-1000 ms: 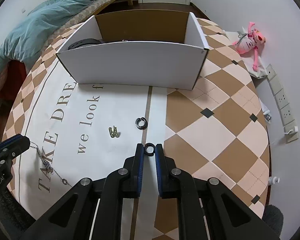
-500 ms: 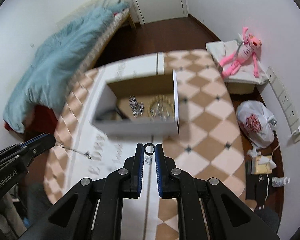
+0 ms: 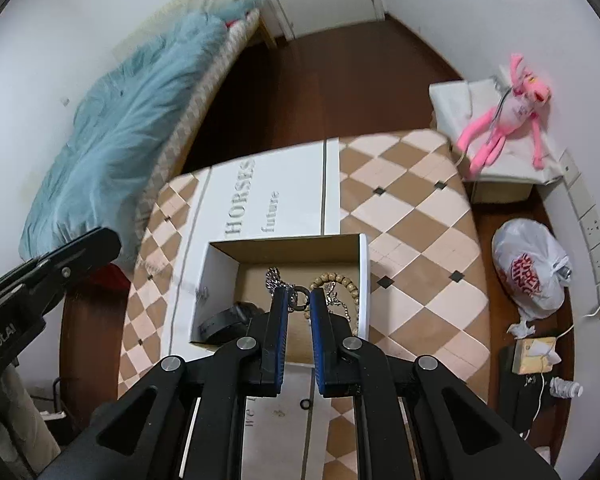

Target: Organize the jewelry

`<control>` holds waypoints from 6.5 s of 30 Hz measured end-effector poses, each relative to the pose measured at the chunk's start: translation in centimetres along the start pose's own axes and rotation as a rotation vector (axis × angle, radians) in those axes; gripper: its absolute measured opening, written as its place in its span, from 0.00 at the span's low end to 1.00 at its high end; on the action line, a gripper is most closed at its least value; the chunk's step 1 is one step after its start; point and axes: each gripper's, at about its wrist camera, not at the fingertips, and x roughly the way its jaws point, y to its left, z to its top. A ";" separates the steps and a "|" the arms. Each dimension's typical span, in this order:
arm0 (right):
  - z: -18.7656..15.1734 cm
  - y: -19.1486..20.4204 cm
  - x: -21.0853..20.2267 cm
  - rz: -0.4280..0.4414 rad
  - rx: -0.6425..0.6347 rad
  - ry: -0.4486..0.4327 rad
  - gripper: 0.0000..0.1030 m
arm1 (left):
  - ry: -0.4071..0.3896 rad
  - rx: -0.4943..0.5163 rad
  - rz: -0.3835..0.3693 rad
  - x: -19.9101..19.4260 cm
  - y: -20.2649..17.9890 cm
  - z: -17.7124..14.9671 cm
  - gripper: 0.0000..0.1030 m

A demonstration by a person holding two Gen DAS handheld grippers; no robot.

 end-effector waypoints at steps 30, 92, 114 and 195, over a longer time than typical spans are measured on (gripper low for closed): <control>1.2 -1.3 6.1 -0.276 -0.081 0.105 0.92 | 0.101 -0.103 0.242 7.3 5.1 -2.8 0.95; -15.6 2.0 8.7 -0.228 -0.133 0.049 0.36 | 0.234 -0.163 0.371 6.9 5.6 -19.0 0.96; -16.9 -7.3 3.8 -0.244 0.081 -0.013 0.12 | 0.236 -0.056 0.141 9.7 -3.6 -17.7 0.60; -5.5 -0.5 0.5 -0.358 -0.062 -0.025 0.99 | 0.055 -0.118 0.215 3.1 2.5 -7.6 0.96</control>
